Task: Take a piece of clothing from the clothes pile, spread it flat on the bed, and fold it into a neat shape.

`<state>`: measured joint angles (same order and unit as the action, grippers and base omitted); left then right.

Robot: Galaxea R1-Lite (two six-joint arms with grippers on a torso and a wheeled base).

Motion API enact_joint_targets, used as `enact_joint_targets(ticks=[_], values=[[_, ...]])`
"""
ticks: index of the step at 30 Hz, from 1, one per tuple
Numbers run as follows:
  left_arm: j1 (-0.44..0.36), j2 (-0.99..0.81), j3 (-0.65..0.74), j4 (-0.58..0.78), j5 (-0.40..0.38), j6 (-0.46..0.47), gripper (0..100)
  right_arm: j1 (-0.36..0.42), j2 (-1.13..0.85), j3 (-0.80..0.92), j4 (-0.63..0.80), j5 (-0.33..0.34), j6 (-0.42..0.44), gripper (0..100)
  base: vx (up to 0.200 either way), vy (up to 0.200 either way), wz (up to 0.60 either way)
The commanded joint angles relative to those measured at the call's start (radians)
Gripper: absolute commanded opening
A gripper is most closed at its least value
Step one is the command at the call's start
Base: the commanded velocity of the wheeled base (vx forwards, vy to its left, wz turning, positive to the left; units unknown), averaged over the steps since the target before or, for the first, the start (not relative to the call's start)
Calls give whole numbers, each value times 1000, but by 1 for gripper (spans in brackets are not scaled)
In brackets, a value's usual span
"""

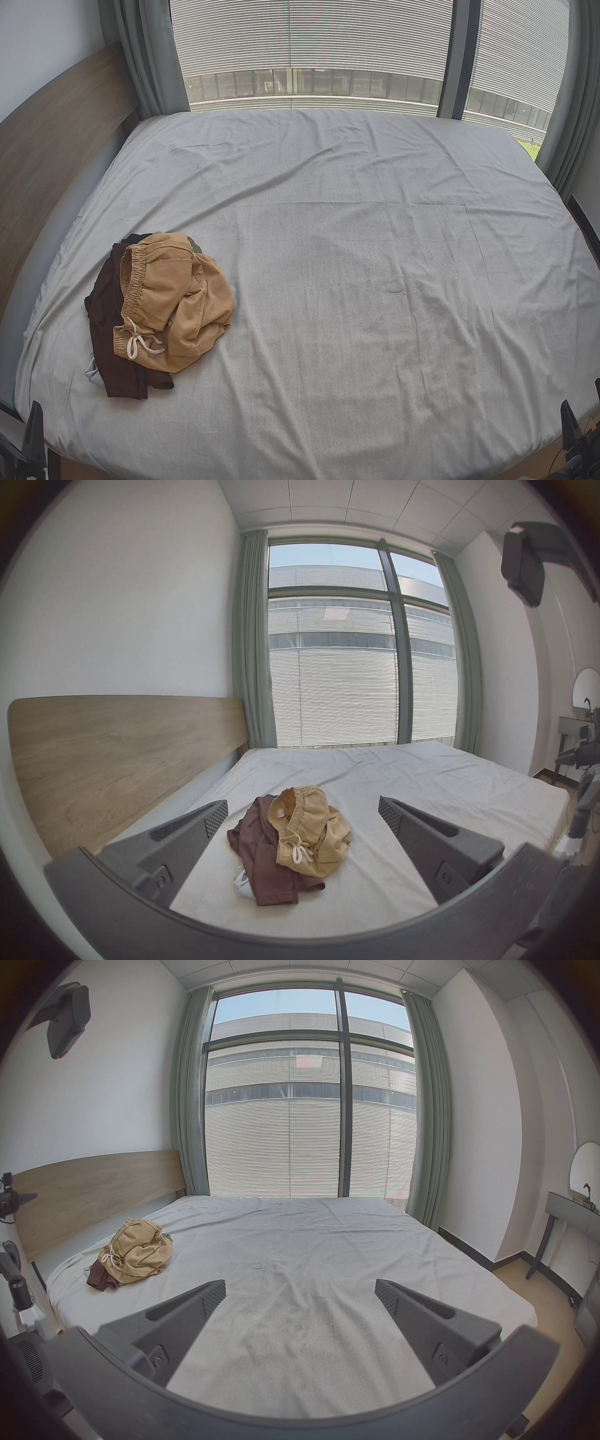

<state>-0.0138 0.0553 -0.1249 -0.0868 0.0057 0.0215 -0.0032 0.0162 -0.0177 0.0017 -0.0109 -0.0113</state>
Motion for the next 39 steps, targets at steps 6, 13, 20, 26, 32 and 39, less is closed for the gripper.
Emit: enact_joint_targets(ticks=[6, 13, 20, 26, 32, 39], values=[[-140, 250, -134, -14, -30, -137, 100, 0, -15, 16, 0, 0, 2, 100, 0, 0, 0], [-140, 483, -282, -27, -47, -227, 100, 0, -15, 16, 0, 0, 4, 100, 0, 0, 0], [-140, 684, -360, -139, -49, -255, 100, 0, -15, 16, 0, 0, 4, 100, 0, 0, 0], [-140, 808, -412, -183, -70, -255, 100, 0, -15, 16, 0, 0, 4, 100, 0, 0, 0], [-138, 910, -456, -188, -107, -253, 100, 2, -15, 16, 0, 0, 4, 100, 0, 0, 0], [-129, 1029, -490, -277, -113, -252, 100, 2, -15, 16, 0, 0, 4, 100, 0, 0, 0]])
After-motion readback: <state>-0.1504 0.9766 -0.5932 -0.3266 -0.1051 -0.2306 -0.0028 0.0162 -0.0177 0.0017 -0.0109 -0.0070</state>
